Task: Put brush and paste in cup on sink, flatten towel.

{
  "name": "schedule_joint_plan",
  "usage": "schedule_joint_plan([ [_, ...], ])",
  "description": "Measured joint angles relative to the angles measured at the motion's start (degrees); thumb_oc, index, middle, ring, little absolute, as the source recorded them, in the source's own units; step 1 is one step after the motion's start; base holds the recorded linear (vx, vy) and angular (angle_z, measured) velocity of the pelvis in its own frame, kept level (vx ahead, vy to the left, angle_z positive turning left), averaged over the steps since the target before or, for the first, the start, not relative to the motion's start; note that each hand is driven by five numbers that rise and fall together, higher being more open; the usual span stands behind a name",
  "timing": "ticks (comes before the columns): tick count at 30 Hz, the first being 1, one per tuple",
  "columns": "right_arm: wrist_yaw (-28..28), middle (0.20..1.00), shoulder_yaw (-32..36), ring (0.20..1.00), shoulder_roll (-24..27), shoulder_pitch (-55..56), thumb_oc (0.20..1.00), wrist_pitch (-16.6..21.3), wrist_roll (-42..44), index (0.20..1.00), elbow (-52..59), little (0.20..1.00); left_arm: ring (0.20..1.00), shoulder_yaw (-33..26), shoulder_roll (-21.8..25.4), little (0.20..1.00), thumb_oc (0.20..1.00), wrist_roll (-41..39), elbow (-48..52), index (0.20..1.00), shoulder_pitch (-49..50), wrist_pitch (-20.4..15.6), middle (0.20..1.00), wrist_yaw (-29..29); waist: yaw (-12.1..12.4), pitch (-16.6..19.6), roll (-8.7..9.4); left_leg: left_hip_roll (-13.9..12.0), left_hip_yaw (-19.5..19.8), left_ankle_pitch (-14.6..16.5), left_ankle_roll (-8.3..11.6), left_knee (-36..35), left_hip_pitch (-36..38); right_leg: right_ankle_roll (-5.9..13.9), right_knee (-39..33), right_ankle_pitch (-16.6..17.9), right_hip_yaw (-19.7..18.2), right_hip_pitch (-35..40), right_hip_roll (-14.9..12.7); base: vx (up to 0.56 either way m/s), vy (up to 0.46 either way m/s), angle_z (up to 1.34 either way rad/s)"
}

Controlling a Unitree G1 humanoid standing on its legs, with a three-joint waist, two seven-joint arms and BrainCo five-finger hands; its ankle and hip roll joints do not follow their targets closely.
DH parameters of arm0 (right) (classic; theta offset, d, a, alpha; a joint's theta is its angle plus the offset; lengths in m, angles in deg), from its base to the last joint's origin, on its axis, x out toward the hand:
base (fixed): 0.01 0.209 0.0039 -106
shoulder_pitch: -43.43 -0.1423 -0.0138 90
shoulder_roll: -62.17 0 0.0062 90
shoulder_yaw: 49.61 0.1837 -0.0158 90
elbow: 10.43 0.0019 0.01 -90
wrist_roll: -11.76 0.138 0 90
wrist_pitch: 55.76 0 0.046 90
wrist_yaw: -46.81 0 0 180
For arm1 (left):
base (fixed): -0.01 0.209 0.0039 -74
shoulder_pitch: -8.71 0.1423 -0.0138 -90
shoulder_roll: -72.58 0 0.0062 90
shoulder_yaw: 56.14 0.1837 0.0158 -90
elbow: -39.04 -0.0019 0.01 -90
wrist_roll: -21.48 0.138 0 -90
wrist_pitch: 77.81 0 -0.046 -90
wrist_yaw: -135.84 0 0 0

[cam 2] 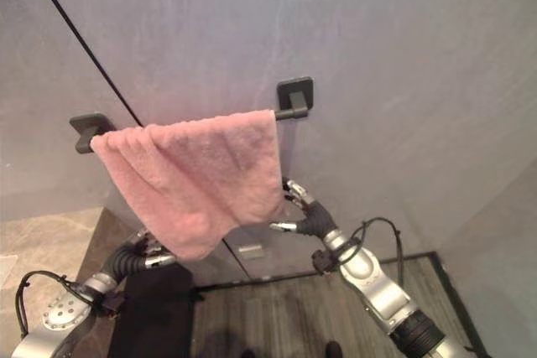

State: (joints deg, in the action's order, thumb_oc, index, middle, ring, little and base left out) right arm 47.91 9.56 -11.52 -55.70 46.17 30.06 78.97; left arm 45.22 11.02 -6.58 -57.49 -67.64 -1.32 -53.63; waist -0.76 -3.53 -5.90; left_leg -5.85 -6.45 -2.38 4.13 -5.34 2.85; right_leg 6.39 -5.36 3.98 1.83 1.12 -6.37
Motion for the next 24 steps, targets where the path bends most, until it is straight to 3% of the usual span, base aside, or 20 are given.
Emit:
schedule_joint_plan([
  [6, -0.1, 1.0, 1.8, 1.0, 0.2, 0.2, 1.0, -0.9, -1.1, 1.0, 0.0, 1.0, 1.0, -0.5, 0.0, 1.0, 1.0, 2.3, -0.9, 1.0, 0.1, 0.3, 1.0, 0.3, 0.0, 0.0, -0.01, 0.0, 0.1, -0.1, 0.14, 0.1, 0.0, 0.05, 0.0, 0.0, 0.1, 0.1, 0.0, 0.0, 0.0, 0.0],
  [13, 0.0, 1.0, 3.1, 1.0, 0.3, -0.3, 1.0, -0.9, -1.1, 1.0, 0.3, 1.0, 1.0, -6.0, -0.1, 1.0, 1.0, 3.8, -0.9, 1.0, 0.0, 0.3, 1.0, 1.7, 0.1, 0.0, -0.02, 0.0, 0.4, 0.0, 0.0, 0.0, 0.1, 0.03, 0.0, 0.0, 0.3, 0.3, 0.0, 0.0, 0.002, 0.0],
  [24, 1.0, 1.0, 3.0, 1.0, 0.3, -5.3, 1.0, -0.9, -1.1, 1.0, 0.7, 1.0, 1.0, -6.1, -2.3, 1.0, 1.0, 3.7, -0.8, 1.0, -4.4, 0.1, 1.0, 3.8, 0.3, 0.1, 0.11, 0.0, 0.5, -0.1, 0.14, 0.1, 0.0, 0.04, 0.0, -0.1, 0.3, 0.4, 0.0, 0.0, 0.0, 0.0],
])
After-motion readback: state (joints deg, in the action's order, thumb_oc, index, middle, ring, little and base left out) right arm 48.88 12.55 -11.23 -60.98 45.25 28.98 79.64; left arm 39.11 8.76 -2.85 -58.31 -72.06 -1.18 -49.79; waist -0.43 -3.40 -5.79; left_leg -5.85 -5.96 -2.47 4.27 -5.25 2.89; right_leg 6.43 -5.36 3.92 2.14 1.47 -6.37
